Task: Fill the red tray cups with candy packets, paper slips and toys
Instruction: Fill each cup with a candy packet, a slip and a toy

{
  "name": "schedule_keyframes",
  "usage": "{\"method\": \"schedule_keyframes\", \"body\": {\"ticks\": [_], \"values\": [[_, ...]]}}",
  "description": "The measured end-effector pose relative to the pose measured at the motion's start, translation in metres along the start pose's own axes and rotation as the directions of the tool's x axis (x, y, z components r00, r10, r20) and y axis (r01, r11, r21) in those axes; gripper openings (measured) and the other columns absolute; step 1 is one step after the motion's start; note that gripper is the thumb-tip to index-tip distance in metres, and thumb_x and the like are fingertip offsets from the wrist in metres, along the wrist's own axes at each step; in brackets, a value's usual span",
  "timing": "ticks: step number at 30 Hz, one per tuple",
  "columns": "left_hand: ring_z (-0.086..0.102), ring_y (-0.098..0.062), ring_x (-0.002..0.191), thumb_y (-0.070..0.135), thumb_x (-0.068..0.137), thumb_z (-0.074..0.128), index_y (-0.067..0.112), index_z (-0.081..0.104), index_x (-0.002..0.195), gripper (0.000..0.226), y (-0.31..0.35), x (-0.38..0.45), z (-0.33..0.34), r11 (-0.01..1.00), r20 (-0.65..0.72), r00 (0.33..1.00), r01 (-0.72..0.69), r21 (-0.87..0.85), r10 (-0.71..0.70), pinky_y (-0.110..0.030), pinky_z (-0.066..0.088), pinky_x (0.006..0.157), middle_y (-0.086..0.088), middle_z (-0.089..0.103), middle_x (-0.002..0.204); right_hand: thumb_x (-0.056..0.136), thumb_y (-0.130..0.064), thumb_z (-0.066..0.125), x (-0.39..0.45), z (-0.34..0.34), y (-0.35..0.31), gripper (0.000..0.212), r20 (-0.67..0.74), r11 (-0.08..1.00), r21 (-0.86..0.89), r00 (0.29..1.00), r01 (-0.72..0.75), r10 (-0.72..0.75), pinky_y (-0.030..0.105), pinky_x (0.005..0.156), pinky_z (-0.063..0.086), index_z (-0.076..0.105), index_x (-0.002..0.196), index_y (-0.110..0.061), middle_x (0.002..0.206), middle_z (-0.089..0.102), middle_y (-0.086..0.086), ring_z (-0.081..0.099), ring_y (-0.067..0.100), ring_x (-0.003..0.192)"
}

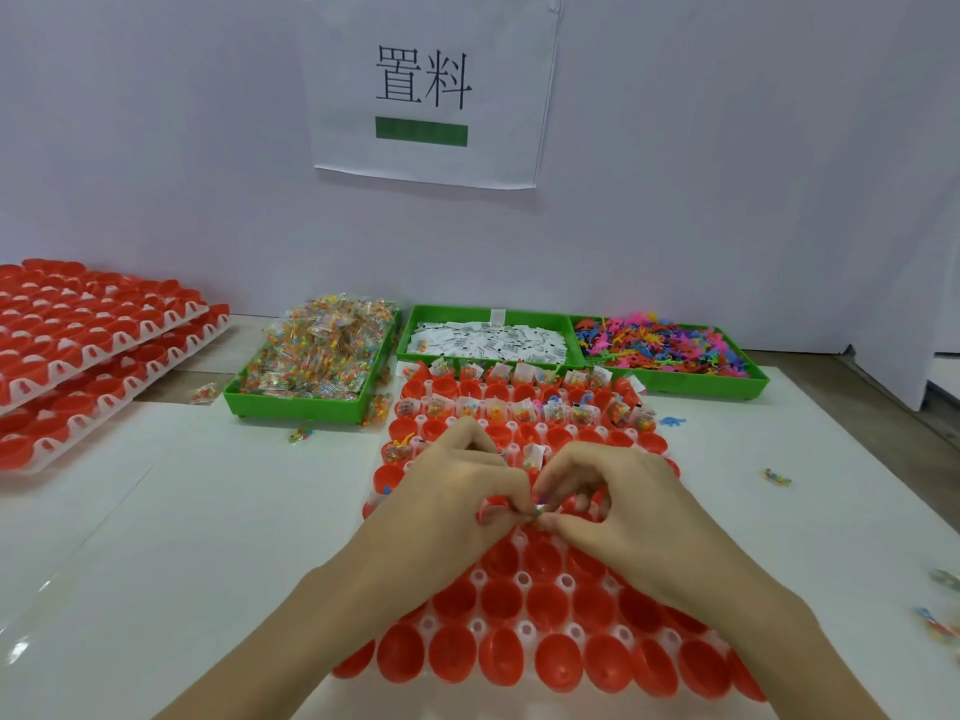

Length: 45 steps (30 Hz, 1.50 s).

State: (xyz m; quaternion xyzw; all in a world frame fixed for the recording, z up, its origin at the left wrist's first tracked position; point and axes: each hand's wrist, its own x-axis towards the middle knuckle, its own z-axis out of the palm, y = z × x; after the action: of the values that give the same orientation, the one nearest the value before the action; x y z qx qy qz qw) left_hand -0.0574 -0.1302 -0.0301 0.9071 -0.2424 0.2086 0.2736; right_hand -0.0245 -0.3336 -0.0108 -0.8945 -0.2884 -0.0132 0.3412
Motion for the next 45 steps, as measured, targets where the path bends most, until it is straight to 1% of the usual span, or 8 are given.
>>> {"method": "schedule_keyframes", "body": {"ticks": [9, 14, 22, 25, 31, 36, 41, 45], "values": [[0.046, -0.006, 0.094, 0.018, 0.089, 0.079, 0.023, 0.081, 0.092, 0.007, -0.001, 0.0, 0.001, 0.998, 0.04, 0.998, -0.058, 0.022, 0.057, -0.018, 0.042, 0.084, 0.015, 0.073, 0.091, 0.089, -0.022, 0.076, -0.002, -0.001, -0.004, 0.012, 0.007, 0.998, -0.061, 1.0, 0.012, -0.011, 0.007, 0.068, 0.04, 0.077, 0.082, -0.032, 0.077, 0.066, -0.028, 0.059, -0.008, 0.08], [0.043, -0.008, 0.1, 0.019, 0.096, 0.071, 0.021, 0.08, 0.098, 0.01, -0.001, -0.001, 0.002, 0.997, 0.073, 0.995, -0.072, 0.039, 0.069, -0.018, 0.04, 0.09, 0.011, 0.067, 0.1, 0.09, -0.034, 0.075, -0.001, 0.001, -0.001, 0.009, 0.002, 0.988, -0.154, 1.0, -0.028, 0.029, 0.008, 0.073, 0.037, 0.072, 0.087, -0.042, 0.1, 0.052, -0.02, 0.05, -0.006, 0.089], [0.056, -0.014, 0.104, 0.036, 0.1, 0.06, 0.026, 0.08, 0.105, 0.023, 0.0, -0.008, -0.008, 0.947, 0.164, 0.963, -0.247, 0.204, 0.216, -0.028, 0.044, 0.09, 0.016, 0.069, 0.107, 0.085, -0.024, 0.077, -0.001, 0.004, -0.002, 0.027, -0.03, 0.989, -0.136, 0.998, -0.052, 0.049, 0.007, 0.07, 0.036, 0.059, 0.079, -0.042, 0.085, 0.057, -0.016, 0.049, -0.014, 0.085], [0.057, -0.011, 0.102, 0.038, 0.101, 0.059, 0.026, 0.08, 0.107, 0.024, 0.001, -0.009, -0.011, 0.967, 0.124, 0.972, -0.214, 0.135, 0.198, -0.023, 0.042, 0.093, 0.018, 0.072, 0.099, 0.083, -0.021, 0.079, -0.001, 0.005, 0.0, 0.028, -0.047, 0.991, -0.112, 0.997, -0.067, 0.062, 0.009, 0.067, 0.038, 0.061, 0.074, -0.041, 0.08, 0.059, -0.016, 0.052, -0.007, 0.08], [0.057, -0.013, 0.098, 0.039, 0.102, 0.054, 0.027, 0.08, 0.098, 0.029, 0.003, -0.009, -0.005, 0.963, 0.129, 0.977, -0.191, 0.189, 0.169, -0.023, 0.038, 0.089, 0.017, 0.069, 0.099, 0.084, -0.017, 0.078, 0.0, 0.006, 0.002, 0.025, 0.006, 0.998, -0.009, 0.998, -0.068, 0.068, 0.012, 0.061, 0.043, 0.071, 0.073, -0.038, 0.079, 0.059, -0.039, 0.055, -0.001, 0.068], [0.053, -0.01, 0.111, 0.041, 0.106, 0.047, 0.032, 0.073, 0.114, 0.029, 0.003, -0.011, -0.01, 0.959, 0.205, 0.972, -0.165, 0.23, 0.118, -0.026, 0.037, 0.095, 0.015, 0.061, 0.12, 0.092, -0.026, 0.072, 0.001, 0.002, 0.006, 0.013, -0.045, 0.998, 0.009, 0.997, -0.059, 0.059, 0.012, 0.065, 0.044, 0.077, 0.084, -0.036, 0.082, 0.066, -0.018, 0.06, 0.003, 0.076], [0.044, 0.004, 0.127, 0.053, 0.104, 0.046, 0.037, 0.073, 0.123, 0.037, 0.0, -0.009, -0.014, 0.999, 0.253, 0.967, -0.02, 0.03, 0.012, -0.028, 0.027, 0.109, 0.029, 0.064, 0.124, 0.095, -0.019, 0.068, 0.004, 0.0, 0.005, 0.016, -0.192, 0.994, 0.084, 0.978, -0.067, 0.082, 0.01, 0.065, 0.043, 0.074, 0.093, -0.034, 0.083, 0.071, -0.017, 0.062, 0.002, 0.076], [0.055, -0.002, 0.127, 0.047, 0.102, 0.055, 0.034, 0.078, 0.117, 0.029, -0.013, -0.005, -0.03, 0.979, 0.119, 0.99, 0.102, -0.179, -0.081, -0.03, 0.038, 0.109, 0.028, 0.069, 0.121, 0.095, -0.016, 0.067, 0.004, -0.001, 0.004, 0.018, -0.236, 0.986, 0.155, 0.967, -0.066, 0.101, 0.011, 0.061, 0.043, 0.072, 0.094, -0.033, 0.081, 0.074, -0.008, 0.063, 0.005, 0.074]]}}
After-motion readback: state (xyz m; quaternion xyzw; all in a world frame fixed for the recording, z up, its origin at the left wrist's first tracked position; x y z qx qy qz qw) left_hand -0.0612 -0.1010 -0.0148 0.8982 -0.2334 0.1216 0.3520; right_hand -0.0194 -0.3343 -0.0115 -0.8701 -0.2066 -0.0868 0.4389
